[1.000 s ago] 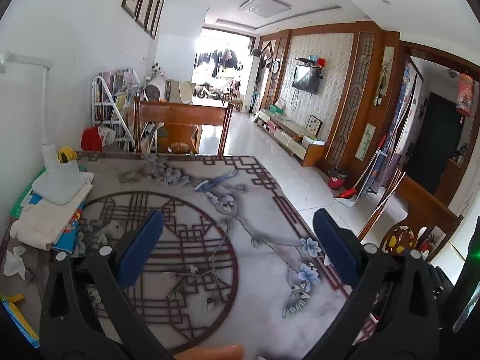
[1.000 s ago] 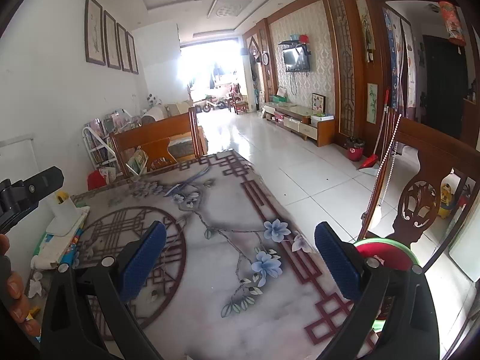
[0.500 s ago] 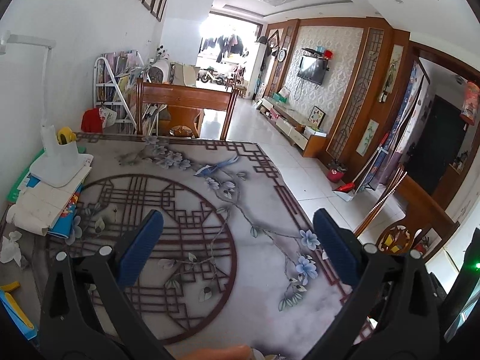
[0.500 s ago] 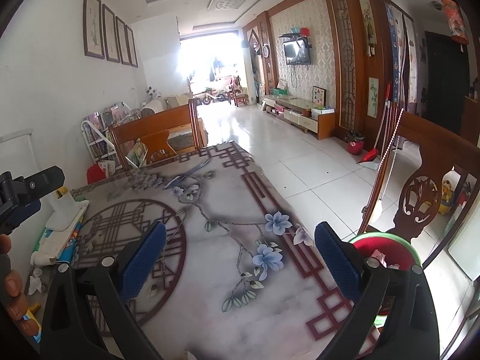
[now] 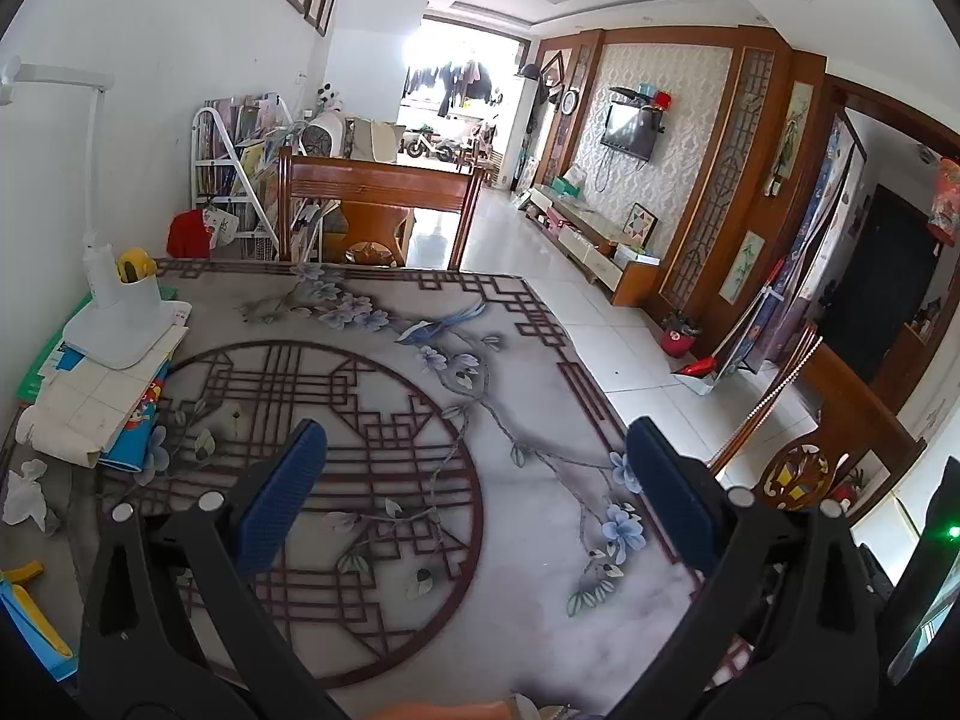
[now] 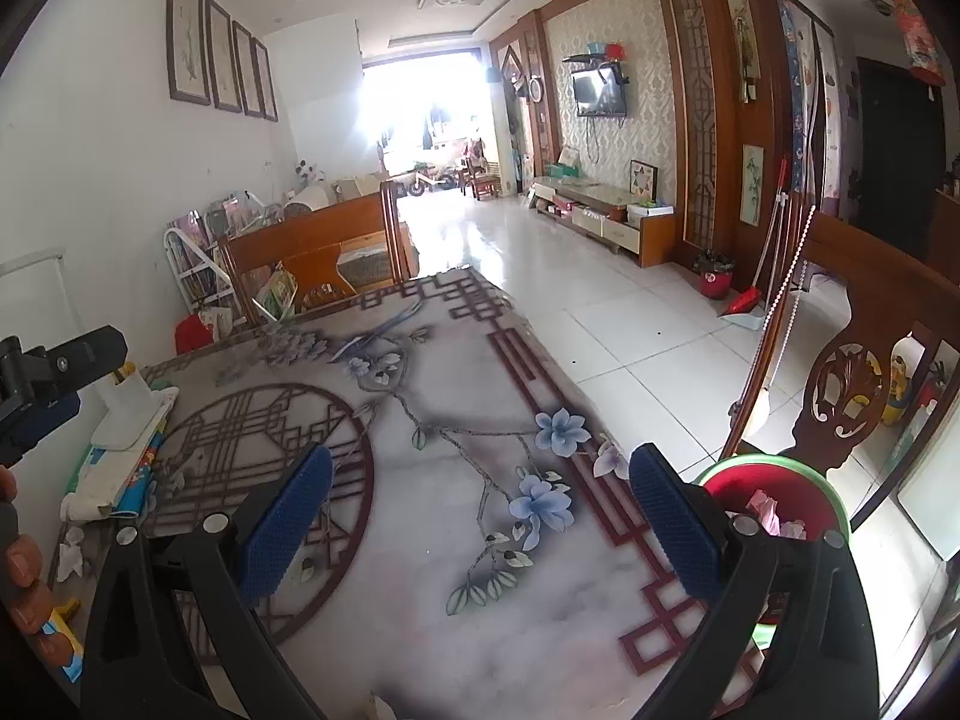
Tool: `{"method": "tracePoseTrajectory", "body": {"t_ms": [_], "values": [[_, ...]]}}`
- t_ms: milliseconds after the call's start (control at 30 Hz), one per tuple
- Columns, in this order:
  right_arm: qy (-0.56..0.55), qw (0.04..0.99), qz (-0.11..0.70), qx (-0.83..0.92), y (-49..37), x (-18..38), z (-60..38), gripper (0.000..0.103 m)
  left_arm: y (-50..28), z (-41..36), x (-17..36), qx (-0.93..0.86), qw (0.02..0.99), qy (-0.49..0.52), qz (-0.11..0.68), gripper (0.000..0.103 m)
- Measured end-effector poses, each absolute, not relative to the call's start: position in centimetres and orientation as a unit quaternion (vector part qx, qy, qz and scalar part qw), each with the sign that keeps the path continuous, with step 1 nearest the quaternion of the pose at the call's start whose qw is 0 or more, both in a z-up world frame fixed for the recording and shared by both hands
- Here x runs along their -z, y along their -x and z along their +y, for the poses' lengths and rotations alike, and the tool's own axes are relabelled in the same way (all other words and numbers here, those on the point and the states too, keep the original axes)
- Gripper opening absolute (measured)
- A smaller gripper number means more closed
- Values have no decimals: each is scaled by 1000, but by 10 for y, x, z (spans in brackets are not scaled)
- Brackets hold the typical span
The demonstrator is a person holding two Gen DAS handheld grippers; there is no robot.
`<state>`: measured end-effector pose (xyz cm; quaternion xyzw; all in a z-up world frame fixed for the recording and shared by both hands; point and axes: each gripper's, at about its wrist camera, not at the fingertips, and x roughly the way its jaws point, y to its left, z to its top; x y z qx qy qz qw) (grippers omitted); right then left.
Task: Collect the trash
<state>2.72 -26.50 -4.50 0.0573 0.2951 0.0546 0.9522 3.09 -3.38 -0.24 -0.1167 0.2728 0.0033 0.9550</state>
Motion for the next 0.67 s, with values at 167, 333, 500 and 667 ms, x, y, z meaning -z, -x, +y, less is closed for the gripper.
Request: {"method": "tracePoseTrajectory", "body": {"t_ms": [167, 333, 500, 667], "values": [[-59, 950, 302, -57, -31, 49, -265, 96, -31, -33, 3, -3, 955, 117, 274, 98], [-57, 945, 317, -62, -37, 58, -263, 96, -33, -31, 9, -4, 953, 115, 282, 98], [-32, 918, 384, -92, -63, 100, -252, 96, -37, -32, 20, -6, 947, 111, 302, 98], [17, 891, 442, -107, -102, 171, -237, 96, -35, -29, 39, 8, 940, 105, 325, 98]]}}
